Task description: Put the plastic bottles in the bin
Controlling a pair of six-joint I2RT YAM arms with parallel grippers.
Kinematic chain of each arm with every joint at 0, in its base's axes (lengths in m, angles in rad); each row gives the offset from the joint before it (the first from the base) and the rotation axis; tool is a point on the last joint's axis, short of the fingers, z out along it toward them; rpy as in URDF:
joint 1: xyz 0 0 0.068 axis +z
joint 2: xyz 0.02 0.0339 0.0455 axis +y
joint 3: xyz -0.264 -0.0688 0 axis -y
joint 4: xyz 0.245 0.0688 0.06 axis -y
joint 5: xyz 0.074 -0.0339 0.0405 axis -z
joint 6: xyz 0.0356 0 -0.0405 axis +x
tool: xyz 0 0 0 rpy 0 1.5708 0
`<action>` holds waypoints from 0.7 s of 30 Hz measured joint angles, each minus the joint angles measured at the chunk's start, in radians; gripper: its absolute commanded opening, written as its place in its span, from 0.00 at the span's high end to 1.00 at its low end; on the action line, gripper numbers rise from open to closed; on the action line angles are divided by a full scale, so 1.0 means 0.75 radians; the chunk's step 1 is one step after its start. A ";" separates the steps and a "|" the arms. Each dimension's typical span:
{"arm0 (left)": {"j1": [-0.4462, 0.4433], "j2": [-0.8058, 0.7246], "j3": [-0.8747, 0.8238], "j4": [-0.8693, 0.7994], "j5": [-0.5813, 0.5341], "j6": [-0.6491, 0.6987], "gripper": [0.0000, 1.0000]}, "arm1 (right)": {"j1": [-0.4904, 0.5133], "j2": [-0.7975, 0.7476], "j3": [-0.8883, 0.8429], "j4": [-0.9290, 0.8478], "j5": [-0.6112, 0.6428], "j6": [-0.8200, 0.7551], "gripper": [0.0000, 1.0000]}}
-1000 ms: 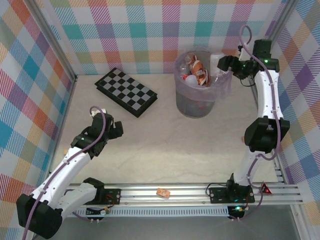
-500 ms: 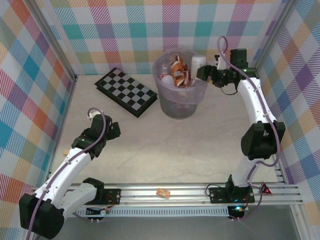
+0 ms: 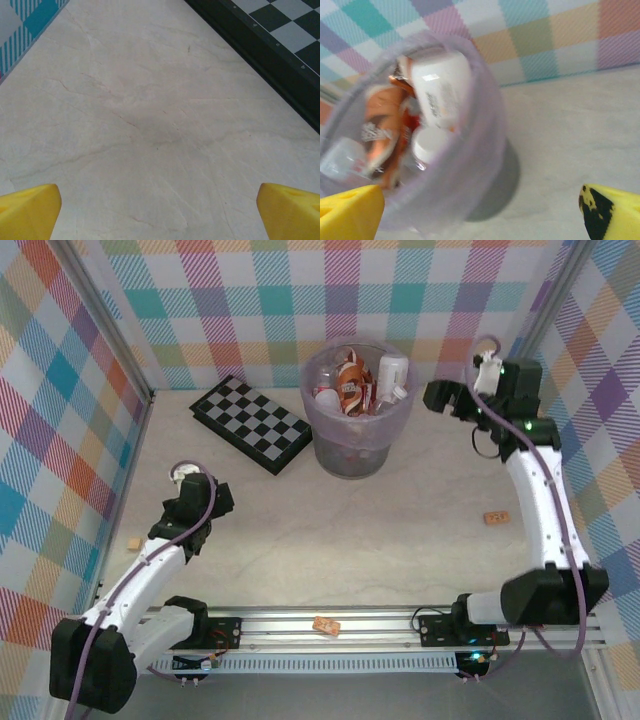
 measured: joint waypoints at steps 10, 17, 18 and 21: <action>0.052 0.180 -0.175 0.483 0.023 0.161 0.00 | 0.001 -0.200 -0.863 0.354 0.386 -0.038 0.00; 0.075 0.396 -0.187 0.794 0.090 0.258 0.00 | 0.001 -0.136 -1.088 0.655 0.407 0.008 0.00; 0.075 0.431 -0.187 0.828 0.096 0.267 0.00 | 0.001 -0.118 -1.105 0.687 0.415 0.008 0.00; 0.075 0.503 -0.187 0.911 0.106 0.286 0.00 | 0.002 -0.075 -1.158 0.845 0.430 0.001 0.00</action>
